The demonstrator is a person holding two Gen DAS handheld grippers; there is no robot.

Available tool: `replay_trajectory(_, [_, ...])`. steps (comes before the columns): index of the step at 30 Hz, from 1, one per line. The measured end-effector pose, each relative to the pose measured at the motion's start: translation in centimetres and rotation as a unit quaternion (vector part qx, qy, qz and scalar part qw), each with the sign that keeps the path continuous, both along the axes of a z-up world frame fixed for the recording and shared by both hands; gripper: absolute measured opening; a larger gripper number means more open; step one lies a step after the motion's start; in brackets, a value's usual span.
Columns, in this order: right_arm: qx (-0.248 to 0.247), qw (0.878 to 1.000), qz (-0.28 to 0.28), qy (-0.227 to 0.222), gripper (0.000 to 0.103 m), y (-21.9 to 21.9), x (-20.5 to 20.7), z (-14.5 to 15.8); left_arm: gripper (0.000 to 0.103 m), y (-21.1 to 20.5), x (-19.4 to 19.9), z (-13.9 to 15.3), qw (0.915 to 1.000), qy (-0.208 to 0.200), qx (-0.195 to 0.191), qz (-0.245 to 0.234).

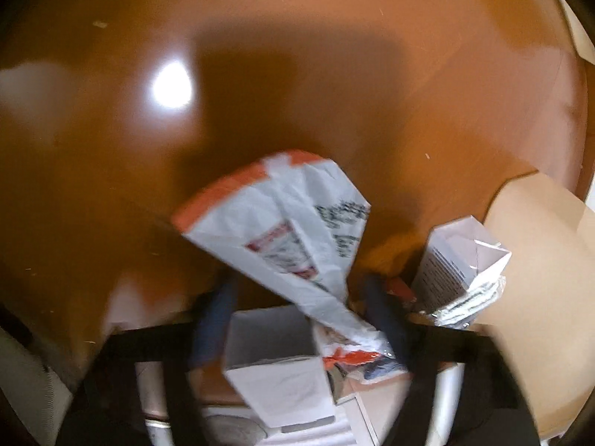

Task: Collect trash
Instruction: 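Carry the snack wrapper over the beige wastebasket and open the right gripper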

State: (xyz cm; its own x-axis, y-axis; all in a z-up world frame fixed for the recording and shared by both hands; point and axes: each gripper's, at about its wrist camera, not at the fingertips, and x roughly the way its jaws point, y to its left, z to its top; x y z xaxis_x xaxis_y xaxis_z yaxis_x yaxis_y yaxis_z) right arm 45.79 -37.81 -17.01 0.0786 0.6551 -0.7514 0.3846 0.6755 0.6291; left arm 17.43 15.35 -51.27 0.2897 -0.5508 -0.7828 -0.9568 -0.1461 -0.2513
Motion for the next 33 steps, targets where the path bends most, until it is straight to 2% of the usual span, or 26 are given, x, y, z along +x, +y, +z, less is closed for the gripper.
replay_trajectory(1, [-0.002, 1.0, -0.001, 0.002, 0.004, -0.2, -0.1, -0.2, 0.032, 0.0, 0.2, -0.1, 1.0, -0.005, -0.006, 0.003])
replay_trajectory(2, [-0.003, 1.0, -0.001, 0.002, 0.004, -0.4, -0.1, -0.2, 0.031, 0.2, 0.3, -0.1, 0.9999, -0.008, -0.006, 0.006])
replay_trajectory(4, [-0.006, 1.0, 0.004, -0.004, 0.004, -0.3, 0.1, 0.4, 0.02, 0.8, 0.5, 0.7, 0.9998, -0.016, 0.013, 0.004])
replay_trajectory(8, [-0.011, 0.998, 0.038, -0.055, 0.004, 1.5, 1.3, 3.0, 0.019, 1.5, 0.6, 4.2, 0.9969, -0.038, 0.061, -0.033])
replay_trajectory(10, [-0.012, 0.992, 0.066, -0.103, 0.004, 3.2, 2.2, 5.6, 0.019, 1.8, 0.8, 6.5, 0.993, -0.056, 0.088, -0.055])
replay_trajectory(12, [-0.043, 0.979, 0.103, -0.168, 0.004, 5.4, 3.9, 8.7, 0.019, 2.0, 0.6, 8.4, 0.9887, -0.072, 0.111, -0.071])
replay_trajectory(15, [-0.061, 0.968, 0.144, -0.194, 0.004, 8.8, 7.1, 9.8, 0.019, 1.5, -0.5, 10.3, 0.987, -0.119, 0.098, -0.048])
replay_trajectory(19, [-0.124, 0.955, 0.203, -0.175, 0.004, 14.7, 12.9, 6.8, 0.019, 1.7, -2.4, 11.8, 0.9807, -0.184, 0.065, 0.01])
replay_trajectory(21, [-0.159, 0.944, 0.24, -0.159, 0.004, 18.0, 15.5, 3.9, 0.019, 2.3, -2.3, 12.5, 0.9784, -0.196, 0.061, 0.021])
replay_trajectory(24, [-0.21, 0.924, 0.294, -0.12, 0.004, 21.6, 17.4, -0.5, 0.019, 1.9, -1.5, 13.5, 0.9763, -0.205, 0.071, -0.005])
replay_trajectory(27, [-0.242, 0.912, 0.319, -0.085, 0.004, 23.3, 18.8, -4.1, 0.019, 0.8, 0.1, 13.4, 0.9737, -0.211, 0.078, -0.034])
replay_trajectory(30, [-0.259, 0.905, 0.333, -0.052, 0.006, 24.2, 19.3, -6.6, 0.019, 0.9, -0.7, 14.1, 0.9714, -0.211, 0.09, -0.06])
replay_trajectory(31, [-0.267, 0.9, 0.341, -0.045, 0.009, 24.6, 19.2, -7.4, 0.019, 1.0, -0.5, 14.3, 0.9703, -0.209, 0.098, -0.071])
replay_trajectory(33, [-0.279, 0.895, 0.345, -0.053, 0.026, 25.1, 19.2, -7.5, 0.019, 0.7, 0.1, 15.0, 0.9679, -0.207, 0.114, -0.086])
